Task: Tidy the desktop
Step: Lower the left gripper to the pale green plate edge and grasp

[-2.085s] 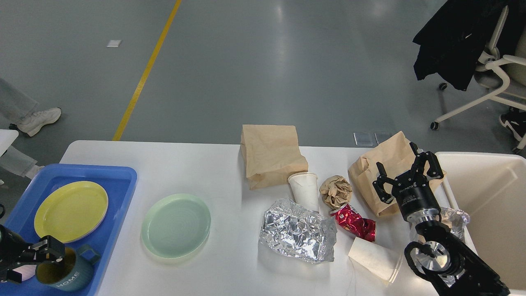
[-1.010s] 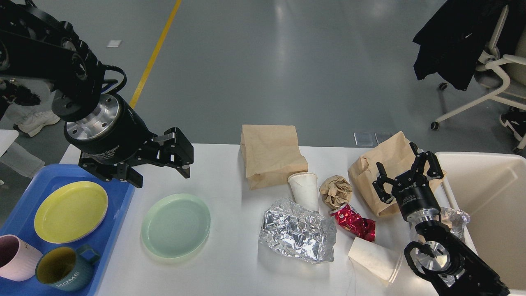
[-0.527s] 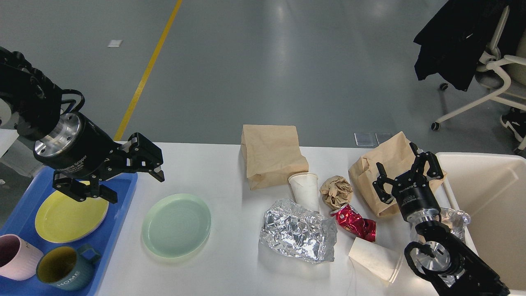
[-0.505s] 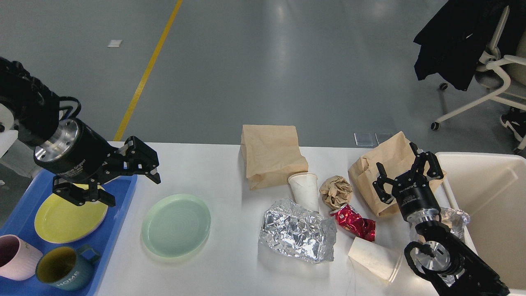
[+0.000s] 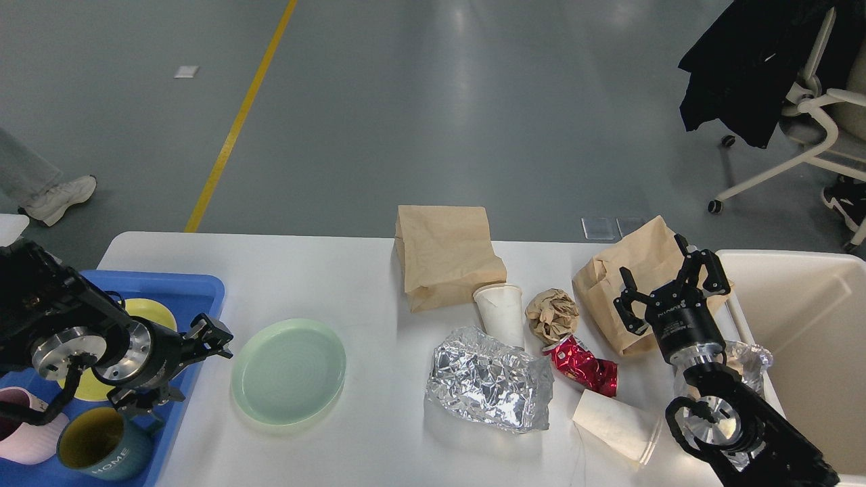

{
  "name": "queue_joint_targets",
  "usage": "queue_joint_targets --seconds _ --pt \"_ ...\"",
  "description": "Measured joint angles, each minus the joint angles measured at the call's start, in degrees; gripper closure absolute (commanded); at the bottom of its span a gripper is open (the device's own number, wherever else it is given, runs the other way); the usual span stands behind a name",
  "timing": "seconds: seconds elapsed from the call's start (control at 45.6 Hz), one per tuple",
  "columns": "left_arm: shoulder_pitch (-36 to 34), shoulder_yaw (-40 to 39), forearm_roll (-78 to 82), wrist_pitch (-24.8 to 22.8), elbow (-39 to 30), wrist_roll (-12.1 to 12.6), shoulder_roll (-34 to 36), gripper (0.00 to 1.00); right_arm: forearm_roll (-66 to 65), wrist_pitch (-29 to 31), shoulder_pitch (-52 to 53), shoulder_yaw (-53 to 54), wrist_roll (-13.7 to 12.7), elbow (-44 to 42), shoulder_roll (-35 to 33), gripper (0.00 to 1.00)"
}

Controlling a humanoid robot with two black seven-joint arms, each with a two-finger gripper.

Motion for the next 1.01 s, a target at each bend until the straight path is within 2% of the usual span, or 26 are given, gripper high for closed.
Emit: queue_joint_targets --seconds 0.154,0.373,0.571,0.812,1.01 --pt "8.9 -9.4 0.7 1.8 4.4 1.9 3.4 0.09 0.0 0.0 0.0 0.0 0.0 0.0 0.0 0.0" --pt "16.1 -12.3 7.4 2.1 12.1 2.2 2.5 0.07 0.0 0.0 0.0 0.0 0.0 0.0 0.0 0.0" --pt "18.4 -13.9 9.3 2.7 14.0 2.2 1.8 0.07 0.0 0.0 0.0 0.0 0.0 -0.1 0.0 0.0" --pt "20.4 -16.3 9.4 8.8 14.2 2.2 0.1 0.1 0.0 0.0 0.0 0.0 0.0 -0.1 0.0 0.0" --pt "21.2 -16.6 9.5 10.1 14.2 2.2 0.0 0.18 0.0 0.0 0.0 0.0 0.0 -0.1 0.0 0.0"
